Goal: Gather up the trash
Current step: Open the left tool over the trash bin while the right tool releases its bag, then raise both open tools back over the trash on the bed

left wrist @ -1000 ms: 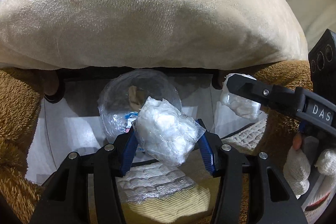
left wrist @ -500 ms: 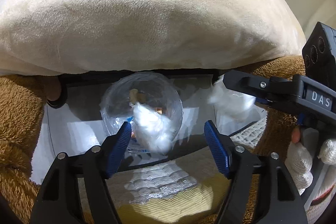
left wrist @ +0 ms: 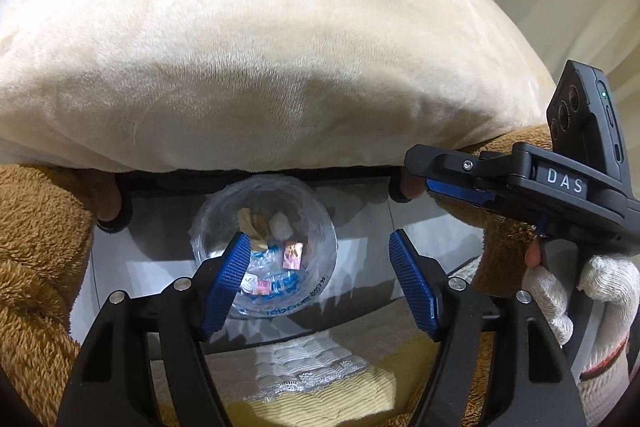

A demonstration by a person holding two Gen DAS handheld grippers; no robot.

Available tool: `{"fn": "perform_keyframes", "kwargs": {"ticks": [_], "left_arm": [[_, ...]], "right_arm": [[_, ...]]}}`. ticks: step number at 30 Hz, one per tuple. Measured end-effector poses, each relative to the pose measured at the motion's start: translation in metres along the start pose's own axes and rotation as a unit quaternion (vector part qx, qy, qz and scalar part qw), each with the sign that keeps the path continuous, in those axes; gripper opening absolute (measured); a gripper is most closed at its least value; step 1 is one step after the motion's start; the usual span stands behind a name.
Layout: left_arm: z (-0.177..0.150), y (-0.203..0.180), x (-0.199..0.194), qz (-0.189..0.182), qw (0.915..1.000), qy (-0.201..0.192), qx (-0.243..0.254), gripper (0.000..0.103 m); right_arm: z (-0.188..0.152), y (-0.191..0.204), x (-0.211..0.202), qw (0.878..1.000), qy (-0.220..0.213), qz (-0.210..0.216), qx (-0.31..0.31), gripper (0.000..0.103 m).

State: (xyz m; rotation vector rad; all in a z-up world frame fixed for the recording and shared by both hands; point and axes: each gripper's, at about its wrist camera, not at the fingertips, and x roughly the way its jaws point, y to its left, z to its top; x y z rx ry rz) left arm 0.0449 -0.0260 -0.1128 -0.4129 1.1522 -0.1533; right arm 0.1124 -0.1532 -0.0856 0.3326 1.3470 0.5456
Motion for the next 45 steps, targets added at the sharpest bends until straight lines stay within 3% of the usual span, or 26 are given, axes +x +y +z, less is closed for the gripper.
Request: {"fn": "perform_keyframes", "kwargs": {"ticks": [8, 16, 23, 28, 32, 45], "left_arm": [[-0.003, -0.005, -0.027, -0.015, 0.9972, -0.071, 0.016, 0.07], [-0.002, -0.001, -0.057, -0.054, 0.9844, -0.166, 0.019, 0.07], [0.017, 0.013, -0.085, -0.078, 0.974, -0.213, 0.011, 0.07], [0.032, 0.019, -0.104, -0.064, 0.9688, -0.239, 0.014, 0.071], [0.039, 0.035, -0.115, -0.069, 0.9652, -0.252, -0.012, 0.076], [0.093, 0.069, -0.139, -0.043, 0.9564, -0.288, -0.021, 0.077]], "right_arm": [[-0.003, 0.016, -0.021, 0.996, -0.066, -0.001, -0.06, 0.065], [0.002, 0.019, -0.042, 0.99, -0.105, 0.037, -0.082, 0.065], [0.015, 0.044, -0.06, 0.977, -0.152, 0.013, -0.148, 0.065], [0.042, 0.065, -0.053, 0.966, -0.163, -0.014, -0.199, 0.065], [0.065, 0.076, -0.055, 0.954, -0.2, -0.036, -0.22, 0.065], [0.146, 0.095, -0.018, 0.949, -0.208, -0.045, -0.234, 0.065]]}}
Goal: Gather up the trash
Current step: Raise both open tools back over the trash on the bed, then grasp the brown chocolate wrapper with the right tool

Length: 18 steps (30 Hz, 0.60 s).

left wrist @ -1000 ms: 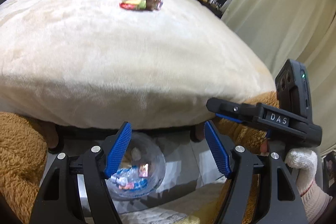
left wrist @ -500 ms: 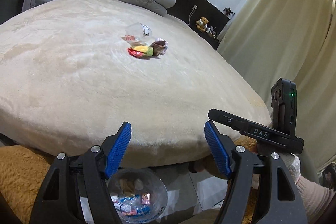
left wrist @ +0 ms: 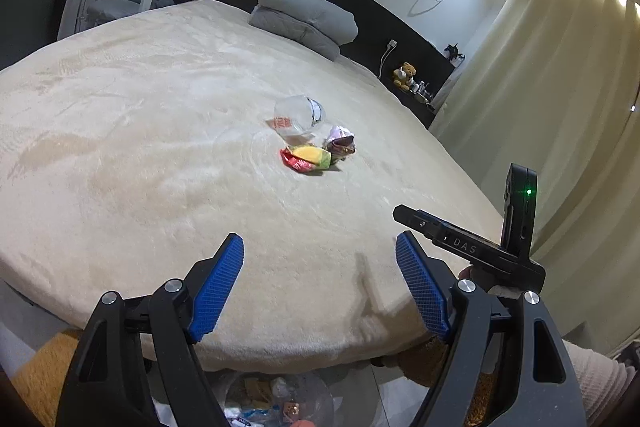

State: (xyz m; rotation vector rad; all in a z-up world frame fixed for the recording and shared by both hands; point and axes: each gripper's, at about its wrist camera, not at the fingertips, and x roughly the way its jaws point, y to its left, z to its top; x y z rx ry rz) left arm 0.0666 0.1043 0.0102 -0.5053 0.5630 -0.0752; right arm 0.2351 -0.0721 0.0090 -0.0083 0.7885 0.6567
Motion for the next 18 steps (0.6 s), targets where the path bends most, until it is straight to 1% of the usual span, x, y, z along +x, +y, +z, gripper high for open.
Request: {"fn": "perform_keyframes", "kwargs": {"ticks": [6, 10, 11, 15, 18], "left_arm": [[0.033, 0.017, 0.018, 0.013, 0.9998, -0.012, -0.004, 0.077], [0.05, 0.021, 0.027, 0.021, 0.9995, -0.023, 0.008, 0.078], [0.054, 0.021, 0.029, 0.024, 0.9993, -0.025, 0.013, 0.078], [0.067, 0.021, 0.04, 0.028, 0.9985, -0.028, 0.037, 0.078], [0.075, 0.024, 0.048, 0.03, 0.9979, -0.028, 0.051, 0.078]], "right_arm": [[0.016, -0.003, 0.028, 1.0, 0.005, 0.004, 0.012, 0.065], [0.028, -0.002, 0.046, 1.0, 0.003, 0.005, 0.009, 0.066], [0.031, -0.002, 0.051, 1.0, 0.001, 0.002, 0.009, 0.07], [0.046, -0.006, 0.068, 1.0, -0.009, 0.003, 0.021, 0.077], [0.058, -0.007, 0.082, 1.0, -0.015, -0.002, 0.026, 0.078]]}}
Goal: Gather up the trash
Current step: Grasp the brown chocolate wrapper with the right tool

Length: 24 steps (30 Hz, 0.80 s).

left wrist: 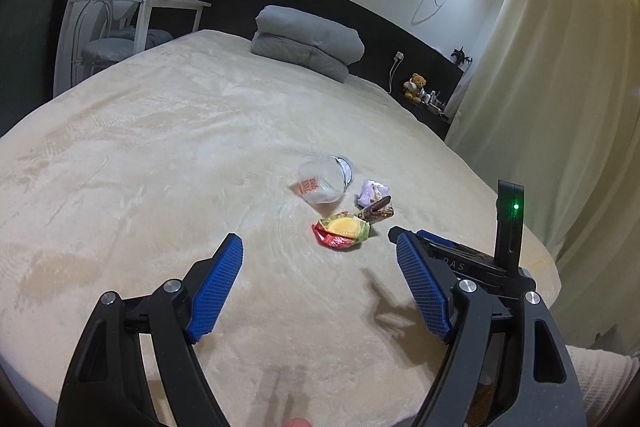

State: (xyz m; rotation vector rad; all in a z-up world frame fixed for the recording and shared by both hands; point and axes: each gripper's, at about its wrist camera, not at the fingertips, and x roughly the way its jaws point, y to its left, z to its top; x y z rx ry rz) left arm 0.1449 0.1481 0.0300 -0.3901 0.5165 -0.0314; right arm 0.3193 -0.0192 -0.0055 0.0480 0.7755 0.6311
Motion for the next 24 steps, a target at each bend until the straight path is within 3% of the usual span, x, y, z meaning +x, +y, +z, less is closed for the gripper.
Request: {"fn": "perform_keyframes", "kwargs": {"ticks": [9, 16, 22, 24], "left_arm": [[0.008, 0.016, 0.022, 0.021, 0.9995, 0.017, 0.016, 0.078], [0.007, 0.019, 0.04, 0.034, 0.9983, 0.04, 0.026, 0.078], [0.001, 0.008, 0.049, 0.033, 0.997, 0.054, 0.045, 0.078], [-0.001, 0.005, 0.053, 0.034, 0.9965, 0.058, 0.049, 0.078]], "right_arm": [[0.025, 0.007, 0.052, 0.999, 0.027, -0.017, -0.004, 0.078], [0.031, 0.005, 0.069, 0.999, 0.038, -0.025, 0.009, 0.078], [0.034, -0.016, 0.079, 0.995, 0.065, -0.02, 0.07, 0.059], [0.034, -0.024, 0.077, 0.993, 0.064, -0.002, 0.095, 0.058]]}}
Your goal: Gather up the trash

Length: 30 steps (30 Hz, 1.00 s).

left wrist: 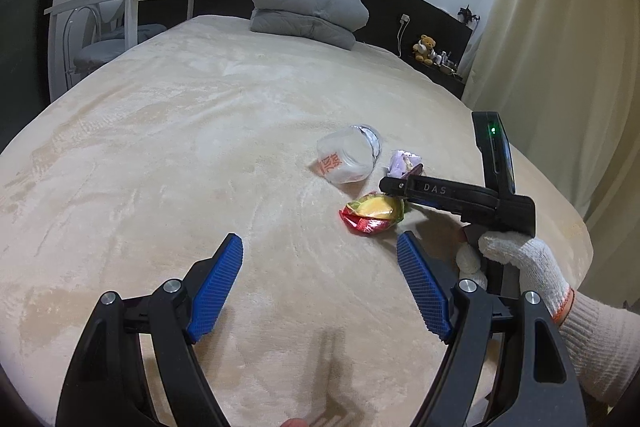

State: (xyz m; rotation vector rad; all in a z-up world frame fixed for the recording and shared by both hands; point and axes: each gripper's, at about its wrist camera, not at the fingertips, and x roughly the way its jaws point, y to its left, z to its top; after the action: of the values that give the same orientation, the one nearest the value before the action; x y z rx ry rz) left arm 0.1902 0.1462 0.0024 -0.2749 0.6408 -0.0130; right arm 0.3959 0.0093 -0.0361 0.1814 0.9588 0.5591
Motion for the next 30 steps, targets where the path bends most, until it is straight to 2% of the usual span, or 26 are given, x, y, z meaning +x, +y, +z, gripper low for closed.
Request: {"fn": "perform_keyframes", "kwargs": {"ticks": [7, 17, 21, 26, 30], "left_arm": [[-0.002, -0.009, 0.01, 0.002, 0.9998, 0.012, 0.013, 0.078], [0.004, -0.019, 0.021, 0.007, 0.9996, 0.019, 0.021, 0.078], [0.011, -0.028, 0.026, 0.003, 0.9994, 0.009, 0.034, 0.078], [0.019, -0.036, 0.047, 0.004, 0.9993, 0.021, 0.032, 0.078], [0.022, -0.051, 0.072, -0.002, 0.9976, 0.036, 0.059, 0.078]], "right_arm": [[0.004, -0.017, -0.014, 0.998, 0.0, 0.043, 0.043, 0.055], [-0.003, -0.008, -0.055, 0.998, -0.027, 0.047, 0.006, 0.054], [-0.004, -0.013, -0.072, 0.998, -0.029, 0.055, 0.005, 0.054], [-0.005, -0.023, -0.097, 0.998, -0.039, 0.058, -0.004, 0.054], [-0.004, -0.033, -0.113, 0.997, -0.047, 0.056, -0.006, 0.054]]}}
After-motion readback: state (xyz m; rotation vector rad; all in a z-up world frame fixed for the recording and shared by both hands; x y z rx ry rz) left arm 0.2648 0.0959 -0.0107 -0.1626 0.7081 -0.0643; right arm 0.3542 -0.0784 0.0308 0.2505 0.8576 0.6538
